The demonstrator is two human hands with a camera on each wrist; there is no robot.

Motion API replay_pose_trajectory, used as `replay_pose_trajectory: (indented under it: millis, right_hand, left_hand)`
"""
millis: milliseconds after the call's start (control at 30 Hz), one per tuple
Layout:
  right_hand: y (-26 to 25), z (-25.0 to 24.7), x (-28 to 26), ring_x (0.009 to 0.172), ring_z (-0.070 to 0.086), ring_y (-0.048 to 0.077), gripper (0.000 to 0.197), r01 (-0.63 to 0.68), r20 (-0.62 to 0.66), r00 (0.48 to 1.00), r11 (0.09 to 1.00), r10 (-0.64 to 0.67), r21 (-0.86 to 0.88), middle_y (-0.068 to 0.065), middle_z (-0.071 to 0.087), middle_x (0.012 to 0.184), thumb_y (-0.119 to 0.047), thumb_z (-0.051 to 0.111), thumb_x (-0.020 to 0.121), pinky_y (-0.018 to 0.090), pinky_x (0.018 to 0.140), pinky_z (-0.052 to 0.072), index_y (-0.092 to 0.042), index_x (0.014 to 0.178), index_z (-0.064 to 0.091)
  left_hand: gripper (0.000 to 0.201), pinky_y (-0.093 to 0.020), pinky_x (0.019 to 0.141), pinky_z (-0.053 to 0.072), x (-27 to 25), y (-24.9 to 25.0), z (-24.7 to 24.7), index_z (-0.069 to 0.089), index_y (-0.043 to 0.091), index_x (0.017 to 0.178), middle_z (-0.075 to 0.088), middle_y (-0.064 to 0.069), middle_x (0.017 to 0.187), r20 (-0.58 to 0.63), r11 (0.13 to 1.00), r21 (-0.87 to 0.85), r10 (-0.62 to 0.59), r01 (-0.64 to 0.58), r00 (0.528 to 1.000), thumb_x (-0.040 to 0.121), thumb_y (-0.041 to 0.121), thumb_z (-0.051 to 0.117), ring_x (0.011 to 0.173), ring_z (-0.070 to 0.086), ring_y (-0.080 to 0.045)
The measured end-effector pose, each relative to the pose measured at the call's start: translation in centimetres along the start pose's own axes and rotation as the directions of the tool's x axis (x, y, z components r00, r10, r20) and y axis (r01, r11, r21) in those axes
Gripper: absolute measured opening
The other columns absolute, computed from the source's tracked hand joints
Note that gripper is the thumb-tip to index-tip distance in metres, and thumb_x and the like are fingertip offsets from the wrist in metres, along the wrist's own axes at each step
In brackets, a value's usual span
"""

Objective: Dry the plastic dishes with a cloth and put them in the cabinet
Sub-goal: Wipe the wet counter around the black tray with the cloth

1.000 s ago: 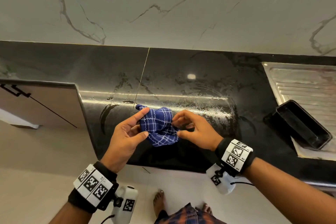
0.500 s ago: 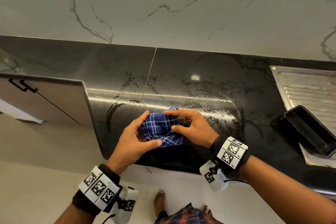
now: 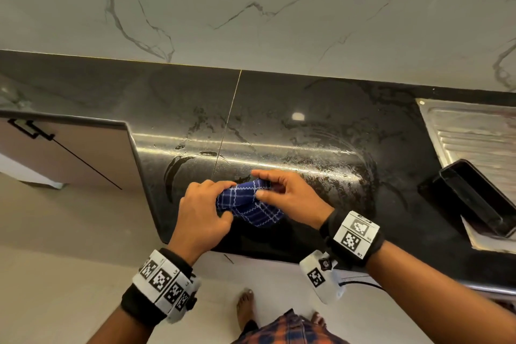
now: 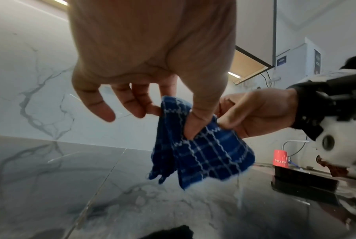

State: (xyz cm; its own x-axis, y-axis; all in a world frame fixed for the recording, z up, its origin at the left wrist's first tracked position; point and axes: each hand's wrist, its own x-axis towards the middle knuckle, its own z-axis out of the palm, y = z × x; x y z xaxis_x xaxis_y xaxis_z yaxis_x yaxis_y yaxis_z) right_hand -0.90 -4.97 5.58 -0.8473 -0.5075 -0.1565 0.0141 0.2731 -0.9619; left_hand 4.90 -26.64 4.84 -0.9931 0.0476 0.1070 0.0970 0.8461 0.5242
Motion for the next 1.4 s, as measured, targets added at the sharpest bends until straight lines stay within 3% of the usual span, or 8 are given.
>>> replay_pose_trajectory:
  millis: [167,300,400,567,700,867,1133,1400]
  right_hand:
    - [-0.9,1.4,-0.4,0.091,0.06,0.015,0.04,0.046,0.065,0.998,0.756,-0.004,-0.653,-0.001,0.066,0.099,-0.028,0.076,0.078,0.031,0.084,0.05,-0.022,0.118,0.071]
    - [-1.1,2.0,0.0,0.079,0.06,0.017,0.022,-0.086,0.114,0.974,0.79,0.194,-0.607,0.001,0.062,0.087,-0.043,0.073,0.082,0.036,0.069,0.049,-0.022,0.089,0.073]
    - [0.1,2.4,1.3,0.088,0.055,0.019,0.028,-0.176,0.125,0.946,0.799,0.298,-0.575,0.0,0.048,0.098,-0.055,0.065,0.086,0.034,0.072,0.044,-0.029,0.077,0.06]
    - [3.0,4.4,1.8,0.125,0.045,0.023,0.065,-0.112,0.003,0.988,0.731,0.155,-0.673,0.002,0.045,0.136,-0.05,0.065,0.087,0.04,0.105,0.042,-0.028,0.143,0.044]
    - [3.9,6.0,1.2,0.145,0.028,0.023,0.064,0.201,0.144,0.98,0.659,-0.14,-0.725,0.003,0.034,0.157,-0.041,0.062,0.091,0.036,0.12,0.026,-0.025,0.15,0.041]
    - [6.4,8.8,1.1,0.153,0.003,0.033,0.072,0.276,0.282,0.958,0.412,-0.048,-0.868,0.009,0.001,0.167,-0.054,0.038,0.1,0.053,0.123,0.013,-0.023,0.16,0.011]
    - [6.9,11.9,2.1,0.152,0.012,0.035,0.069,0.273,0.255,0.962,0.312,-0.097,-0.91,0.006,0.014,0.166,-0.059,0.03,0.1,0.059,0.119,0.019,-0.021,0.157,0.023]
    - [5.8,10.2,7.0,0.15,0.02,0.031,0.064,0.377,0.378,0.925,0.247,-0.045,-0.893,0.003,0.019,0.165,-0.047,0.045,0.1,0.053,0.118,0.02,-0.022,0.156,0.025]
  left_hand:
    - [0.025,-0.035,0.072,0.041,-0.6,-0.5,-0.2,0.062,0.032,0.087,0.051,0.012,0.097,0.124,1.0,-0.01,0.0,0.001,0.992,0.063,0.037,0.065,0.093,0.048,-0.008]
    - [0.016,-0.039,0.067,0.054,-0.3,-1.8,-0.3,0.063,0.014,0.085,0.067,-0.003,0.078,0.359,0.829,-0.468,-0.137,0.305,0.923,0.07,0.011,0.067,0.07,0.061,-0.009]
    - [0.019,-0.028,0.072,0.052,-0.3,-3.1,0.9,0.061,0.009,0.1,0.069,0.001,0.085,0.42,0.667,-0.586,-0.237,0.461,0.876,0.085,-0.001,0.058,0.082,0.065,-0.012]
    - [0.047,-0.038,0.088,0.055,-0.1,-5.7,2.7,0.044,0.029,0.137,0.057,0.007,0.116,0.312,0.9,-0.272,-0.251,0.34,0.916,0.094,0.023,0.059,0.095,0.062,-0.01]
    - [0.048,-0.038,0.085,0.054,-0.4,-7.2,2.2,0.054,0.032,0.133,0.056,0.008,0.107,0.235,0.972,-0.132,-0.161,0.196,0.958,0.088,0.041,0.062,0.096,0.059,-0.012]
    - [0.063,-0.034,0.092,0.049,-0.6,-8.6,1.5,0.057,0.034,0.131,0.057,0.01,0.112,0.276,0.984,-0.061,-0.142,0.165,0.951,0.076,0.062,0.05,0.104,0.056,-0.013]
    - [0.082,-0.039,0.111,0.036,-0.4,-12.2,-0.5,0.045,0.014,0.147,0.045,-0.006,0.148,0.222,0.973,0.139,-0.211,0.184,0.952,0.075,0.029,0.083,0.136,0.04,-0.027]
    - [0.106,-0.041,0.121,0.022,0.2,-16.0,-1.9,0.025,0.018,0.156,0.011,-0.002,0.165,0.341,0.935,0.144,-0.354,0.323,0.871,0.071,0.038,0.087,0.151,0.012,-0.022]
